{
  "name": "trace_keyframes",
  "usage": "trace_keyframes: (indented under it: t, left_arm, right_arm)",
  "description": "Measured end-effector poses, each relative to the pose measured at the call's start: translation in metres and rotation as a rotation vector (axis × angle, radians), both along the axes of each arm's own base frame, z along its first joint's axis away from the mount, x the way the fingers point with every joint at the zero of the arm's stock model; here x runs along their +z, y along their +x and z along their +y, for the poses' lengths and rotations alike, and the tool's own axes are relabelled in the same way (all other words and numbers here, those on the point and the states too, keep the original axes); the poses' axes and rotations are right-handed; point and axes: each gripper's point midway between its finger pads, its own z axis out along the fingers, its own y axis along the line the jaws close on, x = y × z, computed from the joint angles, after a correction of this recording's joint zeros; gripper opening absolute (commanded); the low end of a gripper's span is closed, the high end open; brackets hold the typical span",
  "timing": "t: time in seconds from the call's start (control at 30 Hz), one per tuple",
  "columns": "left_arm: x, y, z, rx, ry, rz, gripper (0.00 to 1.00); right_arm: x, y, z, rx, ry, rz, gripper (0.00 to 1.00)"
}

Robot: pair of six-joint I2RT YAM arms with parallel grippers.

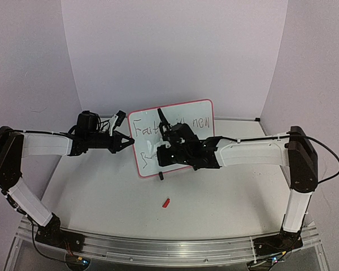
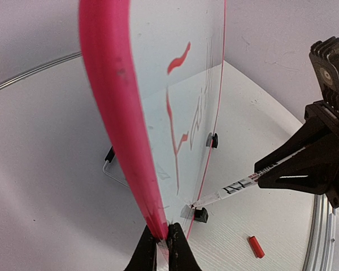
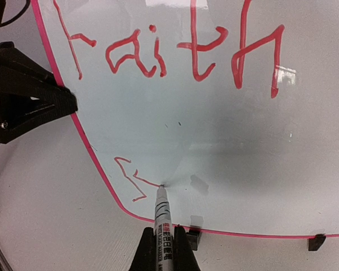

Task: Write a sentence on the whiteboard

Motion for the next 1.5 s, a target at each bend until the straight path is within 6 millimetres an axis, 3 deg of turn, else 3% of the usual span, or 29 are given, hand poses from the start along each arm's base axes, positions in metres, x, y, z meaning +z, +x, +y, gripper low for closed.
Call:
trace_keyframes:
  t: [0.33,0.6,0.83,1.5]
  left_arm:
    - [0.0,0.0,0.0,-0.002,0.0,0.0,0.0]
    - [0.0,0.0,0.0,-0.002,0.0,0.0,0.0]
    - [0.0,0.0,0.0,-0.002,-0.001,0.0,0.0]
    - [0.0,0.0,0.0,-0.002,0.0,0.0,0.0]
  right_arm:
    - [0.004,-0.002,-0.004,0.014,-0.009,0.0,0.0]
    - [0.039,-0.006,-0.01,0.035,0.053,-0.025,0.0]
    - [0.049,-0.002,-0.001,0.053,0.068,-0.043,0.0]
    - [0.015,0.001,0.009,0.064,0.016,-0.001,0.0]
